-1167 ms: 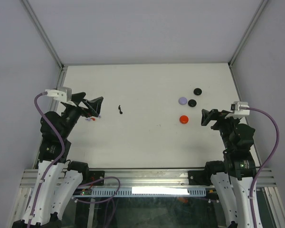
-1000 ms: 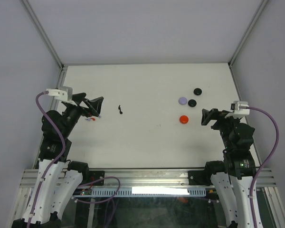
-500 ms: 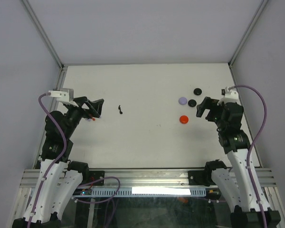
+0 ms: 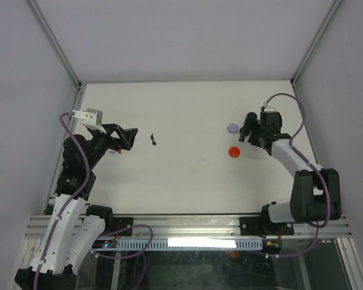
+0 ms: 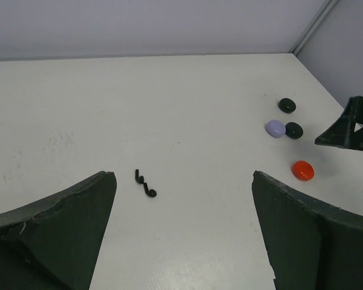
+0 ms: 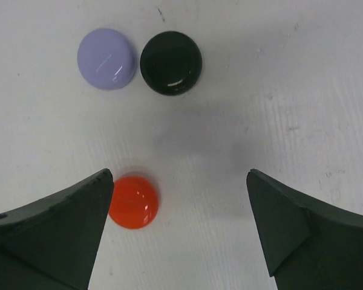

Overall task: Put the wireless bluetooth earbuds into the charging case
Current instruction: Pick up the charging case at the center of the board.

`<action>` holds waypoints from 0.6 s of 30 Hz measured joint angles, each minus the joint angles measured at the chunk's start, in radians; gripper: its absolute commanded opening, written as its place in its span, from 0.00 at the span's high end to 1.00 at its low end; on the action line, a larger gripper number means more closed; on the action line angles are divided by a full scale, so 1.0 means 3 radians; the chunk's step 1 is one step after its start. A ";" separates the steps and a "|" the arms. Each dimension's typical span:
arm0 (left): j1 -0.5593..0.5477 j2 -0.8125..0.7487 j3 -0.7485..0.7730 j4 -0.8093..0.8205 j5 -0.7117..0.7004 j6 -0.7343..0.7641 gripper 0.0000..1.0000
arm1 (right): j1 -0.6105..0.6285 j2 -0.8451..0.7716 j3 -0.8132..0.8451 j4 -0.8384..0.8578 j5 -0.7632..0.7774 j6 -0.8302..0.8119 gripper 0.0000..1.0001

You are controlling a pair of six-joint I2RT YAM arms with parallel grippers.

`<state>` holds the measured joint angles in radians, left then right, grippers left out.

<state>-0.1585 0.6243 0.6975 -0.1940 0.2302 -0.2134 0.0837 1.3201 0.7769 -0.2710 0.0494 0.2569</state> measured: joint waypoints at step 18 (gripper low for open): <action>0.0000 0.0355 0.0000 -0.0004 0.0043 0.0080 0.01 | 0.0454 0.1673 0.1059 0.0023 0.0839 0.0216 0.28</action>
<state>-0.1585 0.7307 0.6975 -0.1951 0.2432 -0.1894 0.2199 1.8221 1.0946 -0.2642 0.3012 0.3218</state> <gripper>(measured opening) 0.990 0.754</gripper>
